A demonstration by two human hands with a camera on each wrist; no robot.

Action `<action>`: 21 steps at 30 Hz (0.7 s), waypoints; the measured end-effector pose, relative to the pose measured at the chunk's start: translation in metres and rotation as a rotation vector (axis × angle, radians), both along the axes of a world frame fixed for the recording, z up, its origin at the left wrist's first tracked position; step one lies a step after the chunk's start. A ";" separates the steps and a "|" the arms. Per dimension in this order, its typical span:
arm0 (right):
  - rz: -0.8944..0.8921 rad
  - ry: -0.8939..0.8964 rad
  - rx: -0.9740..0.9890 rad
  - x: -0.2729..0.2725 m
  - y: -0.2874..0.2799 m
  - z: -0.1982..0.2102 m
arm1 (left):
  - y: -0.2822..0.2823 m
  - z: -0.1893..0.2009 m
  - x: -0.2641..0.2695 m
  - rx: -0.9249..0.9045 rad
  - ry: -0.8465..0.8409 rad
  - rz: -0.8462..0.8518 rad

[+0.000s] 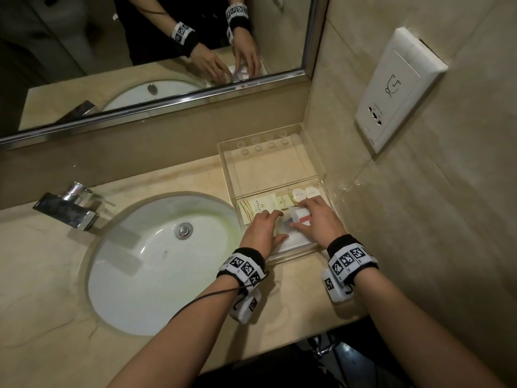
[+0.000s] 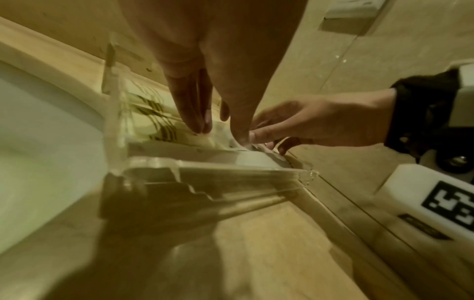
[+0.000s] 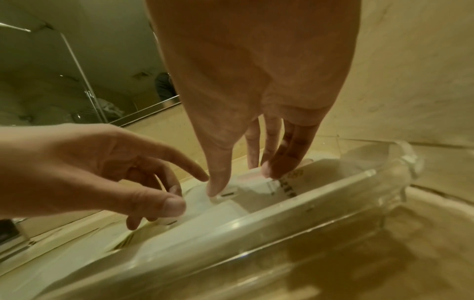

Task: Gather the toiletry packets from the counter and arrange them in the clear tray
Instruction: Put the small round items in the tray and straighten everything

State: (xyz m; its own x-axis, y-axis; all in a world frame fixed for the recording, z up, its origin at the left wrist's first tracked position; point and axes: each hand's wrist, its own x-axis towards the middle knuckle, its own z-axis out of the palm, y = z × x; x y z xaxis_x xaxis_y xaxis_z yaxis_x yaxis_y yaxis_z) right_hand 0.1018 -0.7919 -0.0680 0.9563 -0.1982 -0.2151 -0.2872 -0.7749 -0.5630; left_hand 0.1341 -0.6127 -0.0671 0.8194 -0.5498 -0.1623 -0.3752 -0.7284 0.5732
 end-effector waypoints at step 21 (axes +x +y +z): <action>-0.020 0.045 -0.043 0.004 -0.008 0.002 | 0.002 0.007 0.018 0.031 -0.056 -0.008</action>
